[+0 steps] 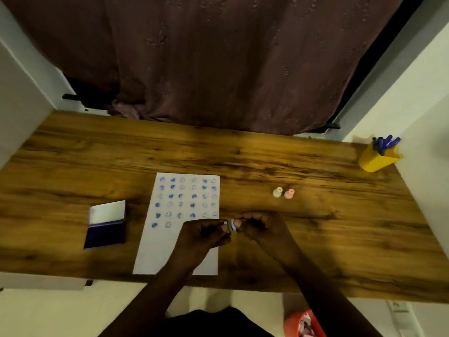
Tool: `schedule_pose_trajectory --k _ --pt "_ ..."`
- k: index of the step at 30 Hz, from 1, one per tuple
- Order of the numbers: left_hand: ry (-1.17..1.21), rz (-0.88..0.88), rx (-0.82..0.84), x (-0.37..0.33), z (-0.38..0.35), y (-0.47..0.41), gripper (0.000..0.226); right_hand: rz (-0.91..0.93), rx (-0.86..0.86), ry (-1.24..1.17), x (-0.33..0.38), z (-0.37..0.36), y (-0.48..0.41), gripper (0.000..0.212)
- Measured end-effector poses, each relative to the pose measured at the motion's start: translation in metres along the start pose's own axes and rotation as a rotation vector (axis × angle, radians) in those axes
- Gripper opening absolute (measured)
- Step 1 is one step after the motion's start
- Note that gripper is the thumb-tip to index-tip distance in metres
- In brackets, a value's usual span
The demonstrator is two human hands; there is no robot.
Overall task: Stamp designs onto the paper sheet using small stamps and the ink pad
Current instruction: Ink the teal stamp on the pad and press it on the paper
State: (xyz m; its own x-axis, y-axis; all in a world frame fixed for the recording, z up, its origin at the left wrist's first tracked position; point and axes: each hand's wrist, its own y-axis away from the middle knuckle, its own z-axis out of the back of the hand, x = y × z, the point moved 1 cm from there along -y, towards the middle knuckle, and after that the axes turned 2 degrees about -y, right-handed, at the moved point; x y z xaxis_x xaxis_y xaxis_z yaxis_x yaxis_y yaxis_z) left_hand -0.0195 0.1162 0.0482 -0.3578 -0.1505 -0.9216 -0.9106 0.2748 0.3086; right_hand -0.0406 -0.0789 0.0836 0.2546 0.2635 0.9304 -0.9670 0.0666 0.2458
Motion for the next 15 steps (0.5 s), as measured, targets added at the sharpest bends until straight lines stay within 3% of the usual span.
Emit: schedule_pose_trajectory --k 6,12,15 --pt "0.007 -0.027 -0.212 -0.013 0.069 0.014 0.043 0.050 0.047 0.107 0.030 -0.056 -0.019 0.026" --pt "0.038 -0.075 -0.409 -0.022 0.158 0.041 0.017 0.105 0.145 0.289 0.045 -0.141 -0.043 0.025" --pt "0.044 -0.107 -0.488 -0.025 0.198 0.057 0.015 0.196 0.235 0.435 0.051 -0.188 -0.052 0.022"
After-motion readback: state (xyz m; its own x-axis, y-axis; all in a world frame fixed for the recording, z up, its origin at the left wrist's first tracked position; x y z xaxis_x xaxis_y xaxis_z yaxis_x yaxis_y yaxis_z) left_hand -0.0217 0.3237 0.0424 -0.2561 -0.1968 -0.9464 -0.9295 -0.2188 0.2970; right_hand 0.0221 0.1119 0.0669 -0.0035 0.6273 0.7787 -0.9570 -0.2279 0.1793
